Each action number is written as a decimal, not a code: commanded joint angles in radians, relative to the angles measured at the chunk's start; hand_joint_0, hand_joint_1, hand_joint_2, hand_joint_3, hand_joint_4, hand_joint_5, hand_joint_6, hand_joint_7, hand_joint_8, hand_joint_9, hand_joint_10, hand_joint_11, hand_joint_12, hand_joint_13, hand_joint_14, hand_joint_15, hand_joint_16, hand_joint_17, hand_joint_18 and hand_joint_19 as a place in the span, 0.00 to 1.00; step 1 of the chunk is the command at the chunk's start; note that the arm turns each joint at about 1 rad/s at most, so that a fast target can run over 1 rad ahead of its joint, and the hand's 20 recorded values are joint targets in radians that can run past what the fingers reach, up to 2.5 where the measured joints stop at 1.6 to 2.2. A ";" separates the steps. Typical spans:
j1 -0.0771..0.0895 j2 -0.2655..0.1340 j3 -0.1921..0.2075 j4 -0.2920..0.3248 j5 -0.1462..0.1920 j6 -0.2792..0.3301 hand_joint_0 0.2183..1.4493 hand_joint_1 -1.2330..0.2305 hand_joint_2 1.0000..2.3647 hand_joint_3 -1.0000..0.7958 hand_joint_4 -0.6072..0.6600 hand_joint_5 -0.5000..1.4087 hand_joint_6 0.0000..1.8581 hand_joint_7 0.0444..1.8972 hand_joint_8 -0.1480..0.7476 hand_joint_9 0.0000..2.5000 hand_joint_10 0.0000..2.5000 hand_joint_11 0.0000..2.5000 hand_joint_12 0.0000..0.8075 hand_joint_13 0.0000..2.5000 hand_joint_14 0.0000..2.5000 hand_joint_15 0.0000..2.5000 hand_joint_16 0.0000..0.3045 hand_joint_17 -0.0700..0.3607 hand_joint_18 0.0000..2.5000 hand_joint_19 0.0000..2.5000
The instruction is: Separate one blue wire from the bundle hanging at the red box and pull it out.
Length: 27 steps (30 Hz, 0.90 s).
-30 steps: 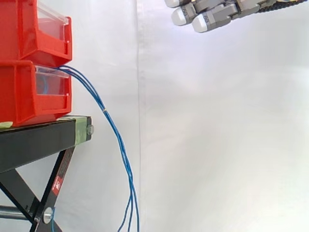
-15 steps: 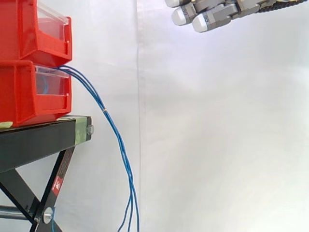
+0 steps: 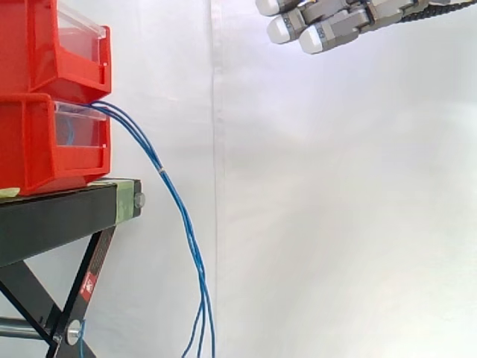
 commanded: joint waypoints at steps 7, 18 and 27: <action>0.003 0.000 0.000 -0.001 0.004 -0.001 0.22 0.54 0.00 0.28 0.65 0.13 0.27 0.33 0.45 0.04 0.00 0.00 0.43 0.00 0.00 0.03 0.20 0.48 0.00 0.02; 0.000 0.000 0.000 -0.006 0.004 -0.012 0.22 0.54 0.00 0.28 0.65 0.13 0.27 0.34 0.45 0.05 0.00 0.00 0.43 0.00 0.00 0.03 0.20 0.48 0.00 0.03; 0.005 -0.005 -0.026 -0.070 0.110 -0.185 0.22 0.54 0.00 0.28 0.65 0.13 0.27 0.34 0.45 0.05 0.00 0.00 0.43 0.00 0.00 0.03 0.20 0.48 0.00 0.03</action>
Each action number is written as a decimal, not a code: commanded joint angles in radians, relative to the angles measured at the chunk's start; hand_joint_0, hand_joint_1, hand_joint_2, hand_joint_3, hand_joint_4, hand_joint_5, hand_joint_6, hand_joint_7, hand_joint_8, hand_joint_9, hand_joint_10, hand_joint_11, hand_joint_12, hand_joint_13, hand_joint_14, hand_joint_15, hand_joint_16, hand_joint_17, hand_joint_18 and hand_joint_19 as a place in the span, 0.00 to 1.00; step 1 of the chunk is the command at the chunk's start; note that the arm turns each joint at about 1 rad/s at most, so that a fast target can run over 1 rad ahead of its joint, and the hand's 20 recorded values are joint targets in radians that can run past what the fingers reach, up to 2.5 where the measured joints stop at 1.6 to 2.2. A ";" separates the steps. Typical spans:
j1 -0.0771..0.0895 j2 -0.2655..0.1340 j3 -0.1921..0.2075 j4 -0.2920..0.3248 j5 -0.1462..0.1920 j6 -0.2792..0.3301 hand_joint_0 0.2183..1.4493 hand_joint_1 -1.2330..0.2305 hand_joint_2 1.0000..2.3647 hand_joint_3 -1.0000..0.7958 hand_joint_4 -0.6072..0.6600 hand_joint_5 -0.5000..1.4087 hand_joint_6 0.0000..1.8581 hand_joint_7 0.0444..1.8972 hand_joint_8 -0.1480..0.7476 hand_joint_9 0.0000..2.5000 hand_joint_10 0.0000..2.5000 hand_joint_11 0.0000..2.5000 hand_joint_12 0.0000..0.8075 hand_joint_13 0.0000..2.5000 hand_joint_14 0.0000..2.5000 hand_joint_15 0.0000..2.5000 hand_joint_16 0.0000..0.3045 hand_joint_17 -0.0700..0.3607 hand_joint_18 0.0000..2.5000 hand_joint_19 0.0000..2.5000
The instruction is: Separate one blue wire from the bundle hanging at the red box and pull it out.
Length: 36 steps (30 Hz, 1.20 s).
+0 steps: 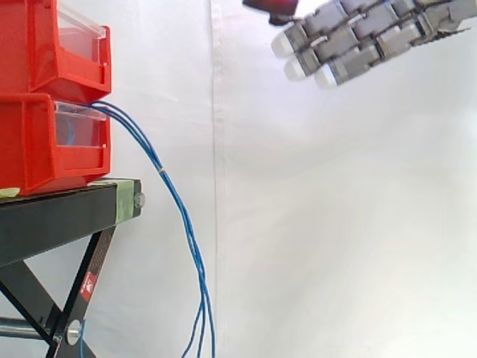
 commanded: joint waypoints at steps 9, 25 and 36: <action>0.003 0.000 -0.107 0.030 0.095 -0.230 0.22 0.52 0.00 0.28 0.66 0.13 0.27 0.33 0.46 0.07 0.00 0.00 0.44 0.00 0.00 0.02 0.20 0.49 0.00 0.02; 0.014 -0.042 -0.280 0.376 0.227 -0.366 0.22 0.50 0.00 0.28 0.68 0.14 0.27 0.35 0.47 0.08 0.00 0.00 0.44 0.01 0.00 0.02 0.20 0.49 0.00 0.02; 0.018 -0.155 -0.285 0.544 0.232 -0.412 0.24 0.45 0.00 0.28 0.70 0.14 0.27 0.37 0.46 0.09 0.00 0.00 0.43 0.01 0.00 0.02 0.20 0.48 0.00 0.02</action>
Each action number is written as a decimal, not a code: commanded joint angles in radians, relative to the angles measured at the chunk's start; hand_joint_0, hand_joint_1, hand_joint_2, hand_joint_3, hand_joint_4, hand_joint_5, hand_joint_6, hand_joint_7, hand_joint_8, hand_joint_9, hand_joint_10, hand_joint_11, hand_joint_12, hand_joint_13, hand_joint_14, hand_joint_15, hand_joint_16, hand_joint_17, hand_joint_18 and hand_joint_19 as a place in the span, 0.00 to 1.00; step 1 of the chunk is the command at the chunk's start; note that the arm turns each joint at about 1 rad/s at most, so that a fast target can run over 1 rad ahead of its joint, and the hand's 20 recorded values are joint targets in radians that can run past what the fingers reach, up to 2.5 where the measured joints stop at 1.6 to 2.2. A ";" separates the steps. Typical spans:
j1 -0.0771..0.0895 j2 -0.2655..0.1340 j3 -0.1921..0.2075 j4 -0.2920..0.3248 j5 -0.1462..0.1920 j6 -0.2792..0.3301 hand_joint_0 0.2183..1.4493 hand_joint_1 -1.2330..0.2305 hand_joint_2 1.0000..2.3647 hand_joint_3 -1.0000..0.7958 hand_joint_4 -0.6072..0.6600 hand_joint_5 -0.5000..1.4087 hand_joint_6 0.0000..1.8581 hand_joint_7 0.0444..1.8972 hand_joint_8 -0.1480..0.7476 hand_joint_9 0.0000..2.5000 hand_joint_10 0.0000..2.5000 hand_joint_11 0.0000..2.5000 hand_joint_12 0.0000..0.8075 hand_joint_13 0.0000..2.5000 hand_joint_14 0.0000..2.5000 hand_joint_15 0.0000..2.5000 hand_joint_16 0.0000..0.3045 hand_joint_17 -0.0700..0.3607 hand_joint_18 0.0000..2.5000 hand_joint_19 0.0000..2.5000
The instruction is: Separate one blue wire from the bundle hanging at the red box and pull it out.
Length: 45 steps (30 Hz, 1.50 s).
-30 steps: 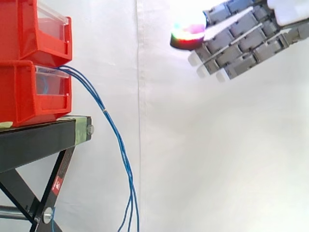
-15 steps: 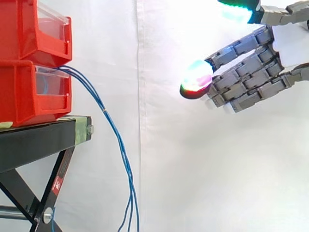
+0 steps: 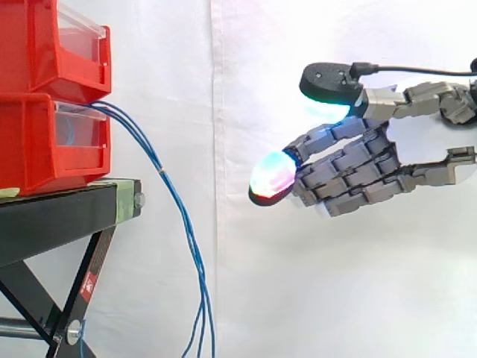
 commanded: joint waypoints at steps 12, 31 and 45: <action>0.003 -0.163 0.000 0.161 0.002 -0.095 0.24 0.43 0.00 0.28 0.70 0.15 0.27 0.38 0.46 0.09 0.00 0.00 0.43 0.02 0.00 0.02 0.20 0.48 0.00 0.03; 0.016 -0.275 0.021 0.528 0.007 -0.170 0.24 0.44 0.00 0.28 0.71 0.15 0.27 0.38 0.47 0.10 0.00 0.00 0.44 0.02 0.00 0.03 0.20 0.48 0.00 0.03; 0.036 -0.335 0.052 0.557 0.015 -0.170 0.25 0.44 0.00 0.28 0.71 0.15 0.27 0.38 0.47 0.11 0.00 0.00 0.44 0.03 0.00 0.03 0.20 0.48 0.00 0.04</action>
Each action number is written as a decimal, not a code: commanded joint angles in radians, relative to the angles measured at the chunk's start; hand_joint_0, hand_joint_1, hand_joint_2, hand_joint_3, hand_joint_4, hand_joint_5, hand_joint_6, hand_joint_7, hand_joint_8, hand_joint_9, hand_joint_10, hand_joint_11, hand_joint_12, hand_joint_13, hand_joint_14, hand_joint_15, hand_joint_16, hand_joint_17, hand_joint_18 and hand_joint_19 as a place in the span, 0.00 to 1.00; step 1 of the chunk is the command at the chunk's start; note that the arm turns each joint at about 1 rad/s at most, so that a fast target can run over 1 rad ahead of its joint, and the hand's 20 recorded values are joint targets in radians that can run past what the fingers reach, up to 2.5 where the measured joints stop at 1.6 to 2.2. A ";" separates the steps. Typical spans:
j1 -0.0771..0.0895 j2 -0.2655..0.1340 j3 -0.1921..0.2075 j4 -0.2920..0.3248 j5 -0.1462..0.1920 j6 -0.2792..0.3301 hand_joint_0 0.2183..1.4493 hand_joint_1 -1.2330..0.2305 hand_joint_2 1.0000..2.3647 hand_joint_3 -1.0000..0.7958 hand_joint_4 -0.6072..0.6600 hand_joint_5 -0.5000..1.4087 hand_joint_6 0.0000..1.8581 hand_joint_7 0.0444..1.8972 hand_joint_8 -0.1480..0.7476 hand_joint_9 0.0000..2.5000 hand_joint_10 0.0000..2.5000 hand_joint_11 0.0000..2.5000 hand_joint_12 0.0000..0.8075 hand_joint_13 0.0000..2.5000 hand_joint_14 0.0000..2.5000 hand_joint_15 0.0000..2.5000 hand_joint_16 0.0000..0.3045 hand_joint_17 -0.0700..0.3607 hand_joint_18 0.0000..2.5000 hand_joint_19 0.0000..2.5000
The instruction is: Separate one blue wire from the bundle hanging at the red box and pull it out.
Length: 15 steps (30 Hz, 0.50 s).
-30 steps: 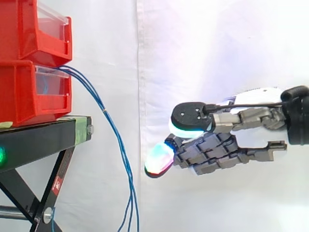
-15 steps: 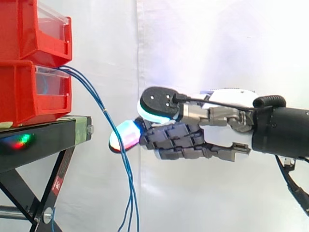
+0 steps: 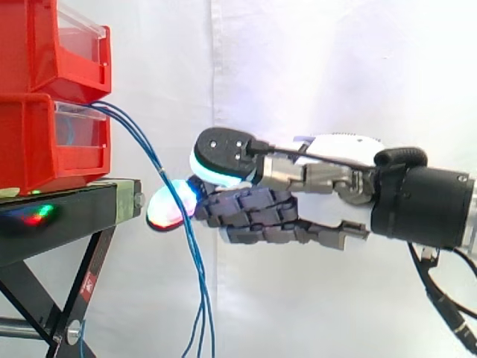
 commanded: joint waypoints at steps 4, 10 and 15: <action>0.009 -0.047 0.022 0.010 0.000 0.006 0.25 0.44 0.00 0.28 0.72 0.15 0.27 0.39 0.48 0.11 0.00 0.00 0.44 0.04 0.00 0.03 0.19 0.47 0.00 0.05; 0.016 -0.047 0.025 0.032 -0.002 0.037 0.26 0.44 0.00 0.28 0.74 0.16 0.27 0.43 0.48 0.12 0.00 0.00 0.44 0.04 0.00 0.03 0.19 0.47 0.00 0.05; 0.021 -0.047 0.025 0.024 -0.002 0.051 0.26 0.44 0.00 0.28 0.75 0.17 0.27 0.48 0.48 0.12 0.00 0.00 0.44 0.04 0.00 0.03 0.19 0.47 0.00 0.05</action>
